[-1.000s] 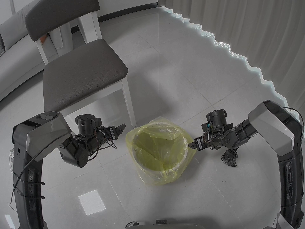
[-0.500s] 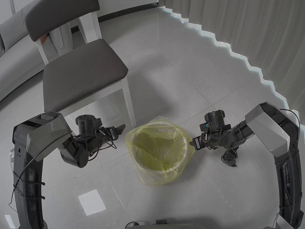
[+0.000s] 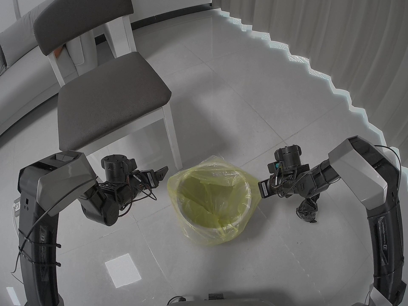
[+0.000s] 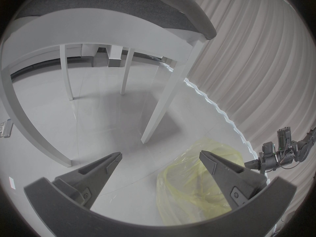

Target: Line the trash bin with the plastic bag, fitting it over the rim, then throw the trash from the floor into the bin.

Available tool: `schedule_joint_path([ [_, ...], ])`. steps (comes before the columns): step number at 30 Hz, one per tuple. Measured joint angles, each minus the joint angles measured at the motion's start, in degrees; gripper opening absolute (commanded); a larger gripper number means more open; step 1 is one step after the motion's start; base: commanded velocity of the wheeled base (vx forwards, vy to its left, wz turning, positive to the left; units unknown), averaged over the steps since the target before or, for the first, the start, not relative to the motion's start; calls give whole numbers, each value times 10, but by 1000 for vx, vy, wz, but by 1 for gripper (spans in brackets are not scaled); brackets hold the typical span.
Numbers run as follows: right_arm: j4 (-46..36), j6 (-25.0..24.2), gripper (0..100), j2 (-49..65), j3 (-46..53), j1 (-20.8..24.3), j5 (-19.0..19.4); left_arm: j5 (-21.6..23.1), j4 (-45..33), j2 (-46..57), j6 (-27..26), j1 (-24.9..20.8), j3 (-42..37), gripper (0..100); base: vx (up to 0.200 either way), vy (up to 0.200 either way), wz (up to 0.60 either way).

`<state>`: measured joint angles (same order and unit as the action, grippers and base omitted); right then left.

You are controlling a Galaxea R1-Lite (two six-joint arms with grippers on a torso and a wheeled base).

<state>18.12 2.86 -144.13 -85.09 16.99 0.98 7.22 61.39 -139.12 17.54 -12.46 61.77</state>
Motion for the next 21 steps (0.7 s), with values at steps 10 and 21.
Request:
schedule_joint_path([
  [10, -40, 0, 0, -37, -70, -16, 2, -1, 0, 1, 0, -1, -1, 100, 0, 0, 0],
  [21, -46, 3, 0, -74, -67, -11, 2, -2, -2, -1, 0, -9, 4, 100, 0, 0, 0],
])
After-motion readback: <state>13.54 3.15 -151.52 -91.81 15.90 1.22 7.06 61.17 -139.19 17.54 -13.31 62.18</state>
